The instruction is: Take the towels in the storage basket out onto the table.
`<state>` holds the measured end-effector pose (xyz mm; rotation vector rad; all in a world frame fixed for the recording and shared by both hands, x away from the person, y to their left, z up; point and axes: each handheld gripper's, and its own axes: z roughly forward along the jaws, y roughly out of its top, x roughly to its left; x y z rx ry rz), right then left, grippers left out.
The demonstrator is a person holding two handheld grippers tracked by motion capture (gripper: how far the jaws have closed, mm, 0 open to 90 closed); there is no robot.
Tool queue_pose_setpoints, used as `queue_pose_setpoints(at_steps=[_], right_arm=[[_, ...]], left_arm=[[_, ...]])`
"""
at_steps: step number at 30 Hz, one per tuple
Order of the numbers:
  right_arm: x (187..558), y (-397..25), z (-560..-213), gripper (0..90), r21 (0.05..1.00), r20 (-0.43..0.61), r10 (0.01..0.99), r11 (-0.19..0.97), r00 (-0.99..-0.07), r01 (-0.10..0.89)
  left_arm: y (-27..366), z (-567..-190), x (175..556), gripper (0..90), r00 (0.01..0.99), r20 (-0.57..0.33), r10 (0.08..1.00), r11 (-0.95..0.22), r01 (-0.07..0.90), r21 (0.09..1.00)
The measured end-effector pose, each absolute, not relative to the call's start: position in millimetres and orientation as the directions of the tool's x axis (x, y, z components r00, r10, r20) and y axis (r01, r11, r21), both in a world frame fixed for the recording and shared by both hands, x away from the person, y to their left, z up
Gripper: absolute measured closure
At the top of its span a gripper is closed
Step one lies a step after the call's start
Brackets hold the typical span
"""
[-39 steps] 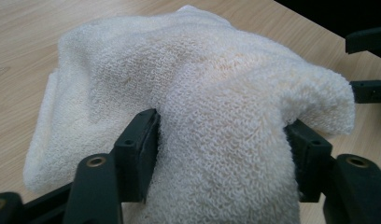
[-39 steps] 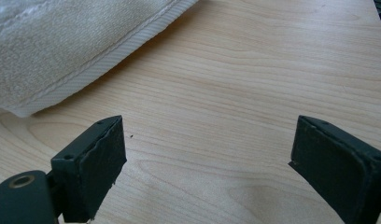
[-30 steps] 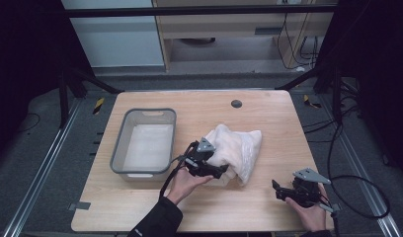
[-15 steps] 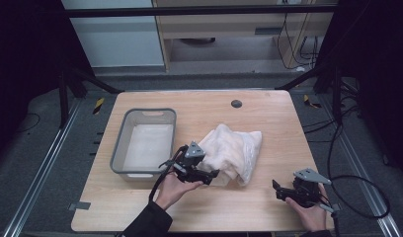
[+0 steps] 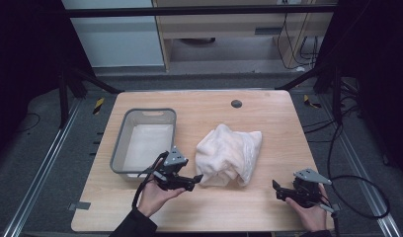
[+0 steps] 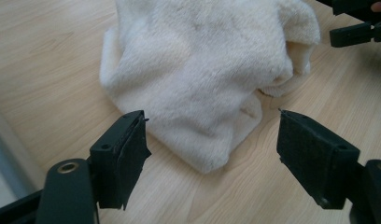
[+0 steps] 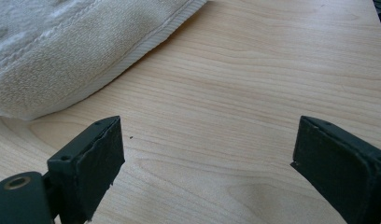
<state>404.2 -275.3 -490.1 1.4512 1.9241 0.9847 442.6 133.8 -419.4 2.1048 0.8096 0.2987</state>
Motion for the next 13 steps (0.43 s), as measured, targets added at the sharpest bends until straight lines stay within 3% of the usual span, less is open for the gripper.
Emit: queue_pose_setpoints(at_steps=[13], right_arm=[[402.7,-272.9,-490.7,8.5,0.801,0.016,0.958,0.159,-0.285,0.578]], left_arm=[[180.4,-422.3,420.2,31.1,0.713,-0.086,0.696,-0.368,0.457,0.810]])
